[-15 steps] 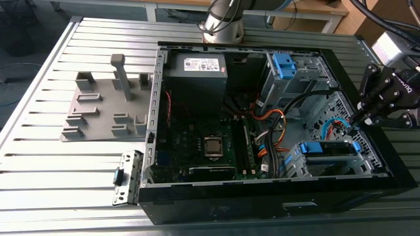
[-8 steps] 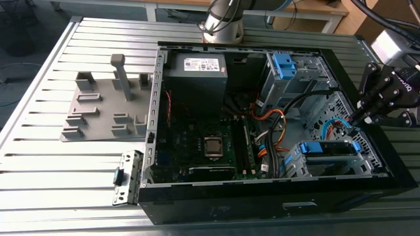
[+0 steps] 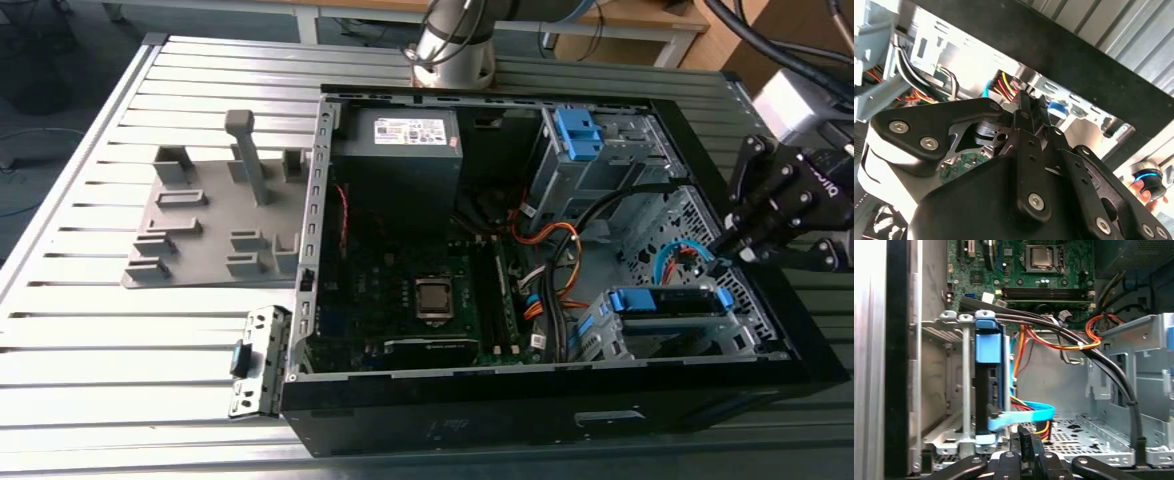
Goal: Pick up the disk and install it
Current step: 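Insert the first disk wire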
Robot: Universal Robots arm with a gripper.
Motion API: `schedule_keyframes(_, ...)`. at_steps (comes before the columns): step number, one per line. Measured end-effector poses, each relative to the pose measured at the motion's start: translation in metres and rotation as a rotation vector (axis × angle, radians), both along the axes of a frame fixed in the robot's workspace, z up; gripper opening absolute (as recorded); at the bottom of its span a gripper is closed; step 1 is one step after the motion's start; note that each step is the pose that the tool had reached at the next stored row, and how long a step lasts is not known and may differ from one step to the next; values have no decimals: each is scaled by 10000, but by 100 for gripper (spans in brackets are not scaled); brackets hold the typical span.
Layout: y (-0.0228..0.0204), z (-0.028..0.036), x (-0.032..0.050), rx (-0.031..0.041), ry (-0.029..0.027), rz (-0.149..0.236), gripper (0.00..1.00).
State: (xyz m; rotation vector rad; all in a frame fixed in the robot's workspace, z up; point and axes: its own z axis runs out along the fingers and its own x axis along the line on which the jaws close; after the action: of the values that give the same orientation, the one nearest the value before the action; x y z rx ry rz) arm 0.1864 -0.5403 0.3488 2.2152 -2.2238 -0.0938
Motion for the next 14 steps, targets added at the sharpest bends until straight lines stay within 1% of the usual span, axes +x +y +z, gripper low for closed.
schedule_keyframes(8, -155, -23, -86, -9, 0, -1, 20)
schedule_keyframes(10, -177, -30, -100, -9, 1, -1, 20)
schedule_keyframes(14, -199, -45, -112, -7, 1, -1, 20)
